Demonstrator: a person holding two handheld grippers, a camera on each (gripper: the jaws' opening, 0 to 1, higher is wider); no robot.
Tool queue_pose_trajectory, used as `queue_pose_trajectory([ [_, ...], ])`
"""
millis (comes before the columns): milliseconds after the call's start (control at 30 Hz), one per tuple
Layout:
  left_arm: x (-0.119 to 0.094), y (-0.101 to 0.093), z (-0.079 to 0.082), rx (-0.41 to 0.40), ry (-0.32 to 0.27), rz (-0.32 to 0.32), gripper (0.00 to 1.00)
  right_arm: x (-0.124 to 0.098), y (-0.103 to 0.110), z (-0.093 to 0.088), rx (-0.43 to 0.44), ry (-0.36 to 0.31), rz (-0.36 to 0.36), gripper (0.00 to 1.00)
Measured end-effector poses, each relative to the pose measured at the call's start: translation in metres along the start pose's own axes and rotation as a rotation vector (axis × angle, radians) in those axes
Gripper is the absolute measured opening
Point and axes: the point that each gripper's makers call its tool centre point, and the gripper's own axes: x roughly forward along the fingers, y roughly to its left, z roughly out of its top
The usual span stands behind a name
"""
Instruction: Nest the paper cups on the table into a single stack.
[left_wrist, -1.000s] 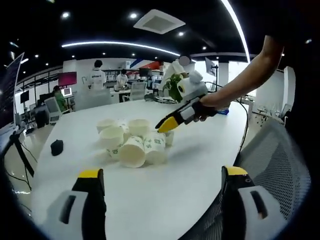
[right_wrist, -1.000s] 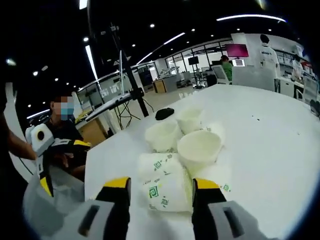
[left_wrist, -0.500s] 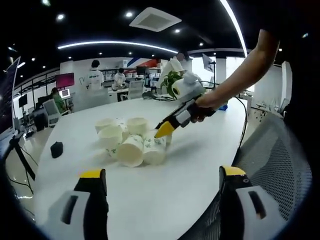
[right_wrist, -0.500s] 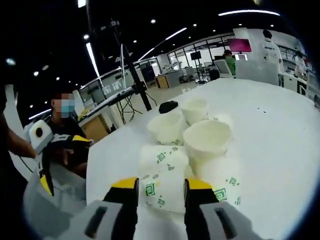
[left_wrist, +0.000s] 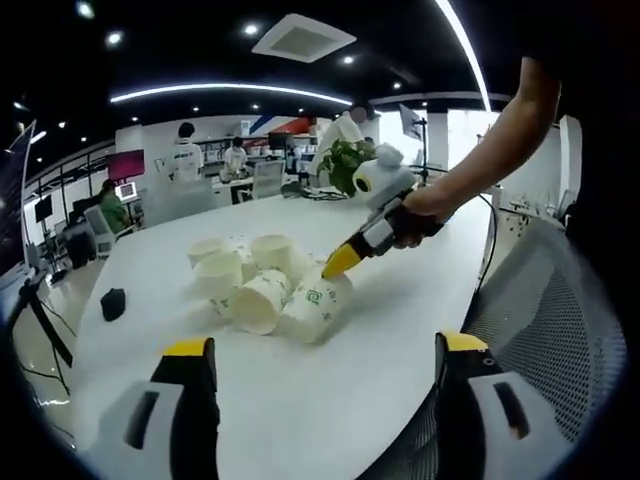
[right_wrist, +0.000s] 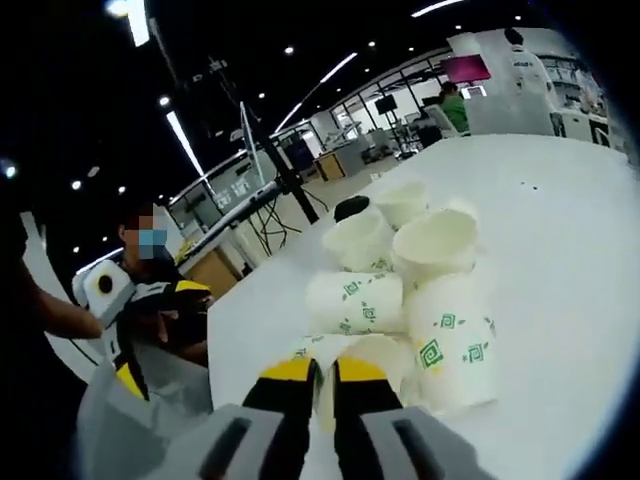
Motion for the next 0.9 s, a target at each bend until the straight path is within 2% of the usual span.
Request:
queue_pose_trajectory([
  [300, 0.001, -0.001, -0.001, 0.009, 0.003, -0.005, 0.89, -0.014, 0.015, 0.005, 0.052, -0.059, 0.016, 0.00],
  [500, 0.001, 0.000, -0.002, 0.010, 0.000, -0.005, 0.89, -0.028, 0.021, 0.010, 0.026, -0.080, 0.008, 0.00],
  [667, 0.001, 0.000, 0.000, 0.008, -0.012, -0.004, 0.88, -0.039, 0.022, 0.014, -0.086, -0.058, -0.022, 0.00],
  [900, 0.001, -0.001, 0.001, 0.007, -0.020, -0.007, 0.88, -0.046, 0.034, 0.016, -0.182, -0.024, -0.028, 0.00],
])
